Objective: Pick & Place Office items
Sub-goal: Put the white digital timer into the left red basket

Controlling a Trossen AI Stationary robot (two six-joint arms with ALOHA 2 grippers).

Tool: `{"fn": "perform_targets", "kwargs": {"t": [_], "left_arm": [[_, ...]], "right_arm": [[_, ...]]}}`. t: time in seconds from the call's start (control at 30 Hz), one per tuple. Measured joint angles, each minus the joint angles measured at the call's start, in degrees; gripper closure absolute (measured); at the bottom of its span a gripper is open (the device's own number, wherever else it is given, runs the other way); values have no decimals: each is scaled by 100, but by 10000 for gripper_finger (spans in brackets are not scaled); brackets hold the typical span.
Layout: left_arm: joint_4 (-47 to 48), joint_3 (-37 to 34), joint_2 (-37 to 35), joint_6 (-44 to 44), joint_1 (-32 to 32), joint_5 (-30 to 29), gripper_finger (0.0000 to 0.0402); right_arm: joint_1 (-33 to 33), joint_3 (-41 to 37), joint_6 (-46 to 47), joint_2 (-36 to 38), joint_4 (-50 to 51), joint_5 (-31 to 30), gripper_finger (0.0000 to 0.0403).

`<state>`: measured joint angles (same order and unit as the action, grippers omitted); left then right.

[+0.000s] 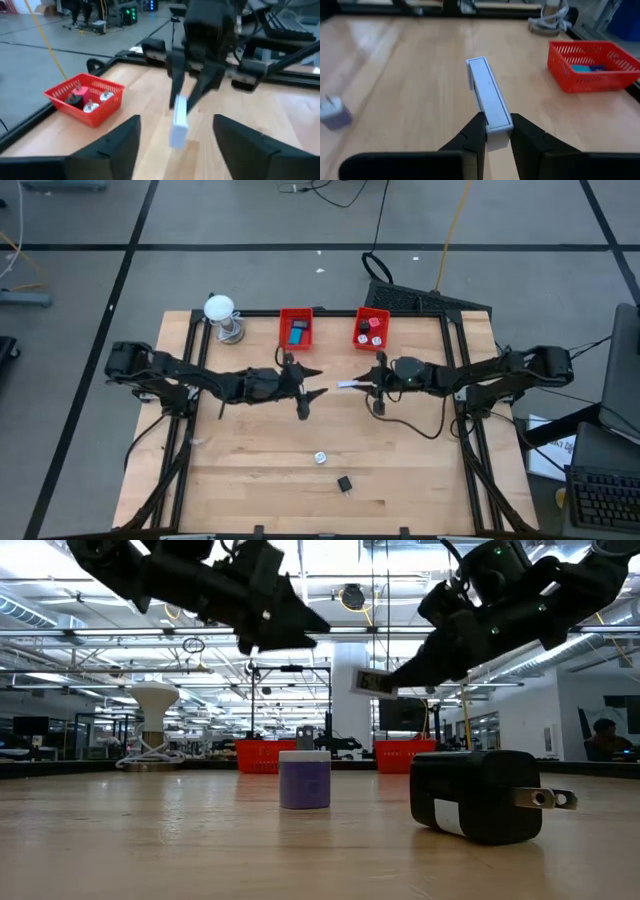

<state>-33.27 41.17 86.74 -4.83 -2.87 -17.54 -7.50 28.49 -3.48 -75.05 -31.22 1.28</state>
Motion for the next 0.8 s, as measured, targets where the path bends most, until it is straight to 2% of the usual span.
{"fn": "perform_targets", "kwargs": {"t": [0.13, 0.27, 0.43, 0.63, 0.8], "left_arm": [[-139, -2, 315, -65, -27, 21, 111], [-793, -2, 650, -280, -27, 286, 93], [-1605, 1, 1065, -285, -27, 496, 92], [-1649, 300, 1417, -281, -23, 486, 91], [-1624, 594, 1722, -64, 12, 14, 92]], "right_arm": [[-18, -6, 123, -7, -370, 19, 344], [35, -6, 143, -7, -631, 33, 344], [126, -6, 144, -7, -715, 28, 344], [200, -6, 135, -9, -735, 37, 344], [255, -6, 125, -9, -757, 50, 344]]}}
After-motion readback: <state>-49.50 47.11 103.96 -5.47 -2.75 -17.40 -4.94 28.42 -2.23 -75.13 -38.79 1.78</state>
